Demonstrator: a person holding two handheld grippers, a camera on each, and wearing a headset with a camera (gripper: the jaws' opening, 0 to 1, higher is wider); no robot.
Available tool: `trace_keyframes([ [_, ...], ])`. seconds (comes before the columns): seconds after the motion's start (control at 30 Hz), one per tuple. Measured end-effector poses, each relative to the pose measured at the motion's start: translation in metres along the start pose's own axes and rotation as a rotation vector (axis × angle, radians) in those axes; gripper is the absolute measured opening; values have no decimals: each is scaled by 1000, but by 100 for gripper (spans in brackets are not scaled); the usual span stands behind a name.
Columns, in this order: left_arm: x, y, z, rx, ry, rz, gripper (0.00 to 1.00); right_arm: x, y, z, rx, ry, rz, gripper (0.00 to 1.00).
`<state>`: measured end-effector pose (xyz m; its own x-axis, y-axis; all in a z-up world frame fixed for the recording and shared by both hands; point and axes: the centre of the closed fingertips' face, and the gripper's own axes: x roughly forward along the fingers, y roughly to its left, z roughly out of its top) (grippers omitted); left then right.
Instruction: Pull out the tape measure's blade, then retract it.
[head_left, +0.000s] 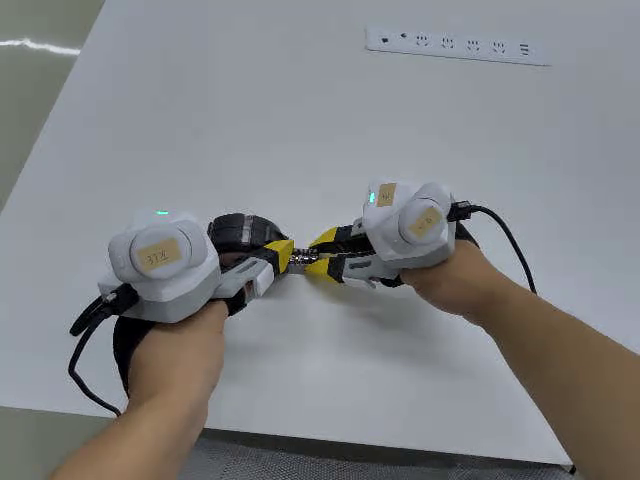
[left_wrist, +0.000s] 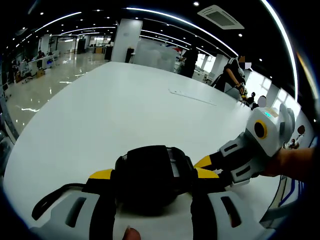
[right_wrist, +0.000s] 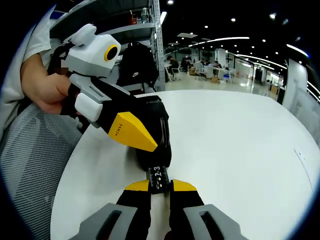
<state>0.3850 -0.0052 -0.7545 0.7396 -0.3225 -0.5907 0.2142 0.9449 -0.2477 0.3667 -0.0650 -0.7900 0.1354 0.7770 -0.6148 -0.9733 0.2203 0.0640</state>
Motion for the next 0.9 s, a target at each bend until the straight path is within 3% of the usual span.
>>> trace_keyframes([
  [0.9,-1,-1,1,-1,-9,2,57,9,2,7,12,-17,-2,11],
])
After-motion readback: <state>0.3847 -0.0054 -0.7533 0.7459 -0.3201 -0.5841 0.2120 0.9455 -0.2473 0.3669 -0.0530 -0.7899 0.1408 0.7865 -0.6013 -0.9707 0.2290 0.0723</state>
